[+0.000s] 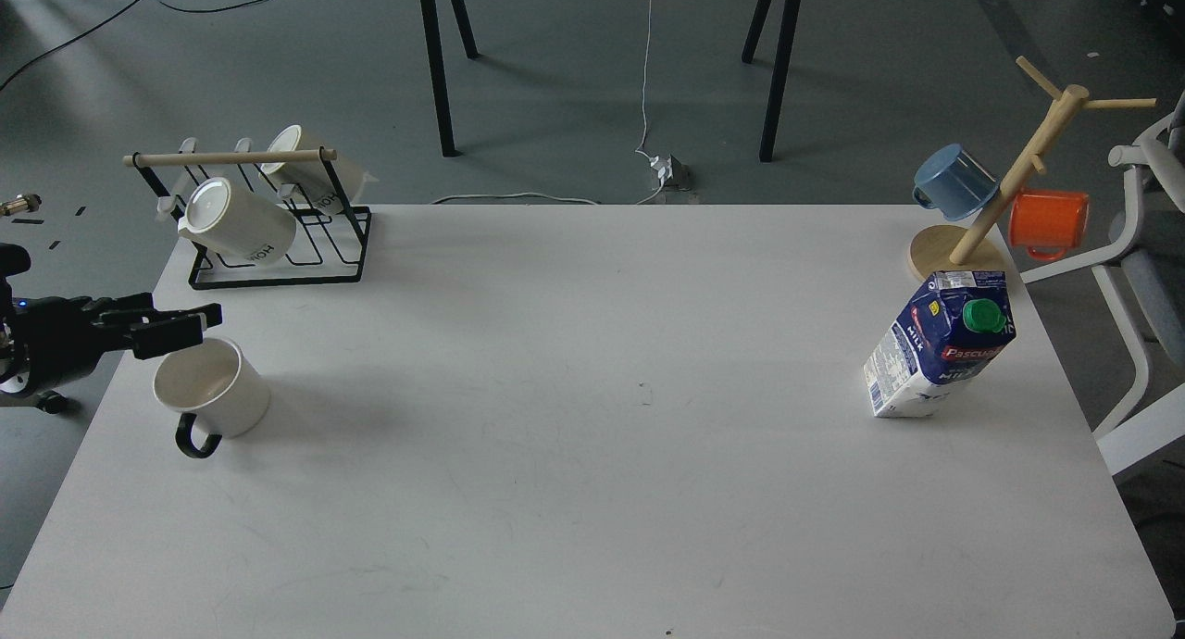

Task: Place cup and milk with both arms
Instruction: 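Reach the left gripper into the white mug and grasp its rim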

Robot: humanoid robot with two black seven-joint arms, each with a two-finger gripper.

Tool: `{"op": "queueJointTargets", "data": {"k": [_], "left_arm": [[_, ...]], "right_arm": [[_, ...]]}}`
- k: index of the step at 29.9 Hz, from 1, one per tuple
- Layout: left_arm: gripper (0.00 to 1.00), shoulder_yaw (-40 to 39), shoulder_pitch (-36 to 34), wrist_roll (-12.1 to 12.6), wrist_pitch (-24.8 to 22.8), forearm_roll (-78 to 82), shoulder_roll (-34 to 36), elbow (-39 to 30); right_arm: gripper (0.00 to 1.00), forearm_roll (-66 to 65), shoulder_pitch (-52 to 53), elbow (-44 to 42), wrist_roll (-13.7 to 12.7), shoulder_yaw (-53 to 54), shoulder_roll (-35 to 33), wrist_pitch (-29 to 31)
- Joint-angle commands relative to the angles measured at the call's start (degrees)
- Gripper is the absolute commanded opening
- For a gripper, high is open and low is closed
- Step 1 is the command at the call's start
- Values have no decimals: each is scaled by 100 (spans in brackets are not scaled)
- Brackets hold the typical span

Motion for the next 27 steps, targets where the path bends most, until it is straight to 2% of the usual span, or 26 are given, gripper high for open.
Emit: {"op": "queueJointTargets", "data": {"k": [1, 9, 27], "left_arm": [[100, 195, -13, 0, 0, 36, 2, 66], [100, 309, 5, 0, 0, 309, -121, 654], [100, 345, 31, 0, 0, 291, -1017, 1665]], "right_arm": [[100, 0, -33, 0, 8, 2, 27, 0], [100, 0, -77, 9, 8, 2, 27, 0], [100, 0, -174, 0, 8, 11, 27, 0]]}}
